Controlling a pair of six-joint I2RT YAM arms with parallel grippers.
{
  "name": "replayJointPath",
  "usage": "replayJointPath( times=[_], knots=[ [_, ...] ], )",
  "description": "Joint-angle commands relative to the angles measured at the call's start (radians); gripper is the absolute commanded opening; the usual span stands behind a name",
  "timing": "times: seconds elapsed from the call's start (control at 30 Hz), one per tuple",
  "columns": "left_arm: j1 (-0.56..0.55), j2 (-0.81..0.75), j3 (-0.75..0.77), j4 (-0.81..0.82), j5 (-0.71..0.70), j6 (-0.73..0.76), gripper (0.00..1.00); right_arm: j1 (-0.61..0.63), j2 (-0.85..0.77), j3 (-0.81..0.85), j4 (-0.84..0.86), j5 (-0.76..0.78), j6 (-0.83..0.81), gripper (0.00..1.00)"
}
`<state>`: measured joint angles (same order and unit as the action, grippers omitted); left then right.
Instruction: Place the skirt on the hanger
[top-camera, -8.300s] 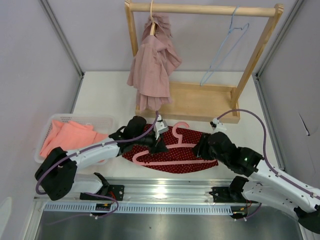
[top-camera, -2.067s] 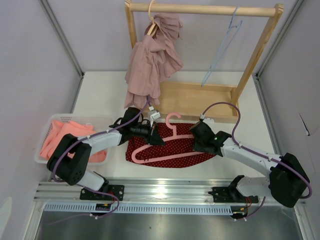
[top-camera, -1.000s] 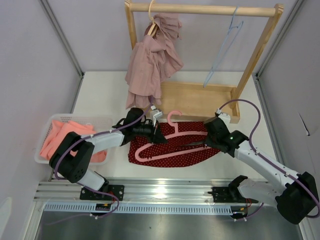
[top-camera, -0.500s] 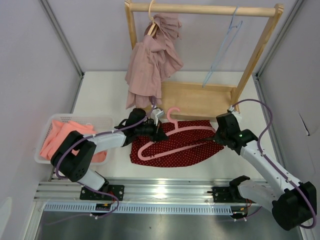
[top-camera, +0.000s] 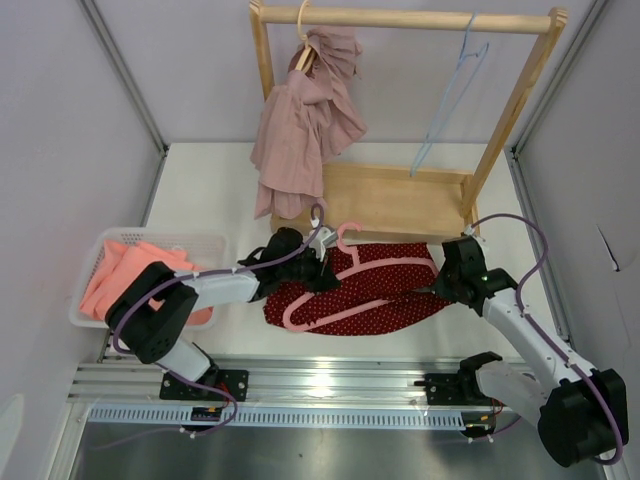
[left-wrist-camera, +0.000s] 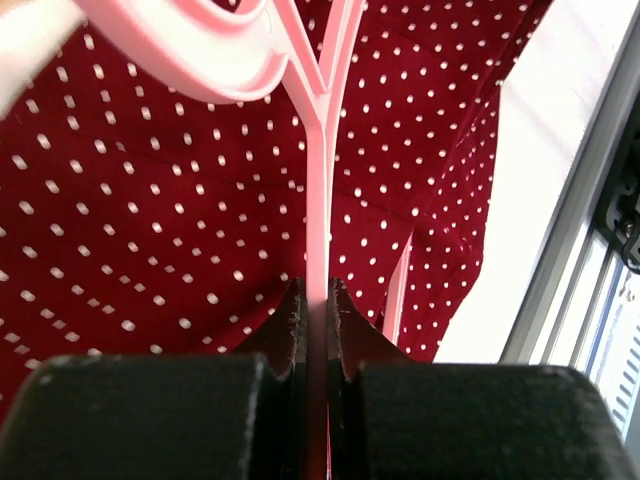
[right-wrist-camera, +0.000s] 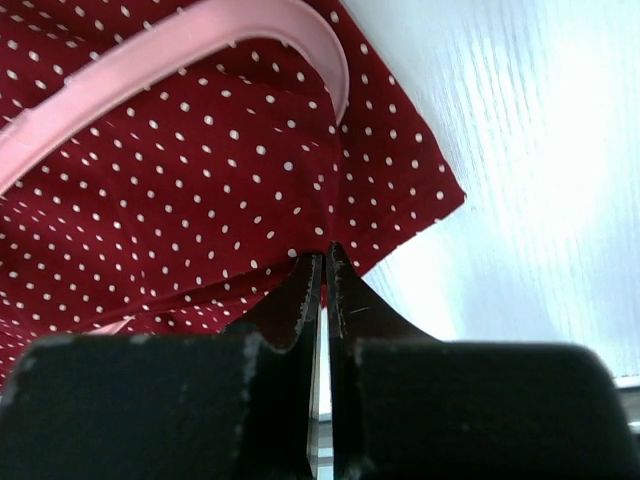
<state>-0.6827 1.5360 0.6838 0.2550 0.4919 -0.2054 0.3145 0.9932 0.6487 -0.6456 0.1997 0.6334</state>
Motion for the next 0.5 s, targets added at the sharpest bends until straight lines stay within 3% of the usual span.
replayJointPath(
  times=[0.0, 0.13, 0.27, 0.3, 0.4, 0.47],
  knots=[
    [-0.031, 0.007, -0.061, 0.004, -0.059, -0.046, 0.00, -0.006, -0.021, -0.001, 0.047, -0.006, 0.020, 0.06],
    [-0.058, 0.032, -0.089, 0.033, -0.096, -0.055, 0.00, 0.001, -0.013, 0.009, 0.055, -0.014, 0.026, 0.10],
    [-0.063, 0.052, -0.105, 0.075, -0.131, -0.071, 0.00, 0.050, -0.050, 0.015, 0.034, 0.015, 0.045, 0.24],
    [-0.063, 0.052, -0.107, 0.081, -0.138, -0.071, 0.00, 0.066, -0.063, 0.017, 0.021, 0.026, 0.058, 0.34],
    [-0.063, 0.050, -0.093, 0.066, -0.164, -0.051, 0.00, 0.162, -0.117, 0.026, 0.006, 0.073, 0.100, 0.47],
    [-0.063, 0.047, -0.087, 0.056, -0.174, -0.045, 0.00, 0.246, -0.137, 0.038, 0.007, 0.095, 0.121, 0.50]
  ],
)
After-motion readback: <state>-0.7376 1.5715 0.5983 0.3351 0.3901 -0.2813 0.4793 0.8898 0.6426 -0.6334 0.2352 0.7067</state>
